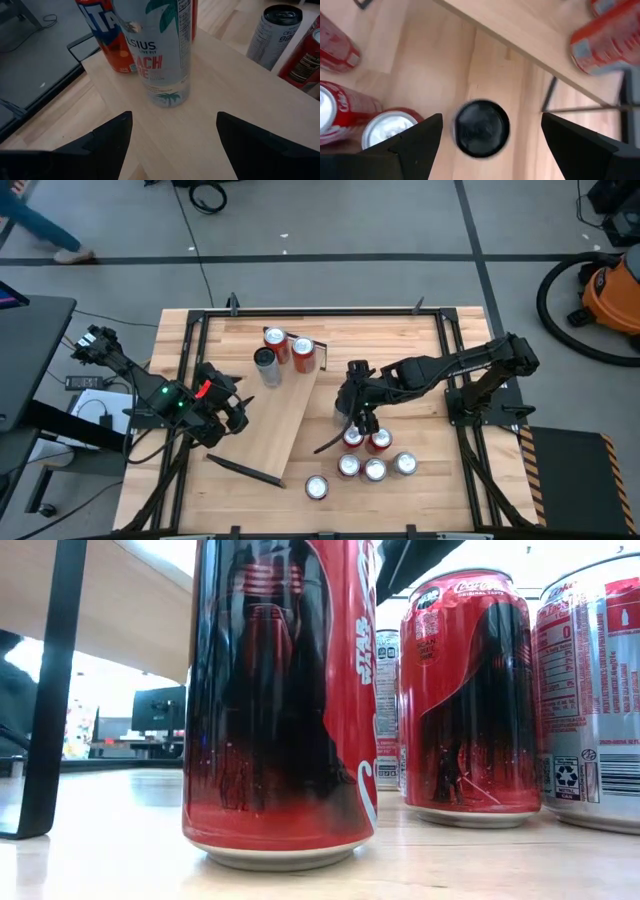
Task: Place canned beverage on shelf
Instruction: Put the white soda can on the shelf
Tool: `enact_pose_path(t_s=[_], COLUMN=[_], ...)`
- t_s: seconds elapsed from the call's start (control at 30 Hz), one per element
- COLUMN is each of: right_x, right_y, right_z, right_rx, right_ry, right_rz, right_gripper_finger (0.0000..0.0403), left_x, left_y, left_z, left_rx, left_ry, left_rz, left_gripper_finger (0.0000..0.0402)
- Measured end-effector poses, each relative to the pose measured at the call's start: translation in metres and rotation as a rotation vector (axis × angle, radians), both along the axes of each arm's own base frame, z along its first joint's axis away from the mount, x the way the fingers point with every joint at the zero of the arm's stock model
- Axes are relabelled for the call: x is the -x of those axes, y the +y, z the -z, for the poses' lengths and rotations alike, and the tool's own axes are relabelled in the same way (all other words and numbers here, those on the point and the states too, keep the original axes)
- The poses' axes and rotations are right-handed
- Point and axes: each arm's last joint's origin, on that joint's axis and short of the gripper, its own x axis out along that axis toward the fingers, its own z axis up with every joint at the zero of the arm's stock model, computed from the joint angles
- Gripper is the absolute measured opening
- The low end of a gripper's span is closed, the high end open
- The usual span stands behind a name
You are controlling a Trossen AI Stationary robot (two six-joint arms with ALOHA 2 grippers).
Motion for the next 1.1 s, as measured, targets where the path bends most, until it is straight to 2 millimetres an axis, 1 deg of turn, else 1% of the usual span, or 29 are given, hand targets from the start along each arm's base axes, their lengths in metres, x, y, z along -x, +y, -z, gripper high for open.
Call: enact_pose_path(t_s=[0.27, 0.63, 0.8, 1.1], right_x=[0.004, 0.004, 0.002, 0.002], right_y=[0.012, 0.011, 0.01, 0.009], right_z=[-0.003, -0.004, -0.005, -0.005], right_rx=[0.078, 0.087, 0.083, 0.078], right_ry=[-0.039, -0.047, -0.062, -0.062], right_rz=[0.018, 0.038, 0.043, 0.032], right_gripper_finger=[0.035, 0.035, 0.035, 0.035], left_x=[0.0, -0.003, -0.006, -0.019], left_y=[0.0, -0.001, -0.002, -0.004], left_z=[0.0, -0.002, -0.003, -0.014], left_rx=[0.003, 0.005, 0.039, -0.073], left_ry=[-0.004, -0.041, -0.07, -0.112], left_rz=[0.0, -0.01, -0.014, 0.081], left_gripper_finger=[0.0302, 0.0302, 0.0302, 0.0302])
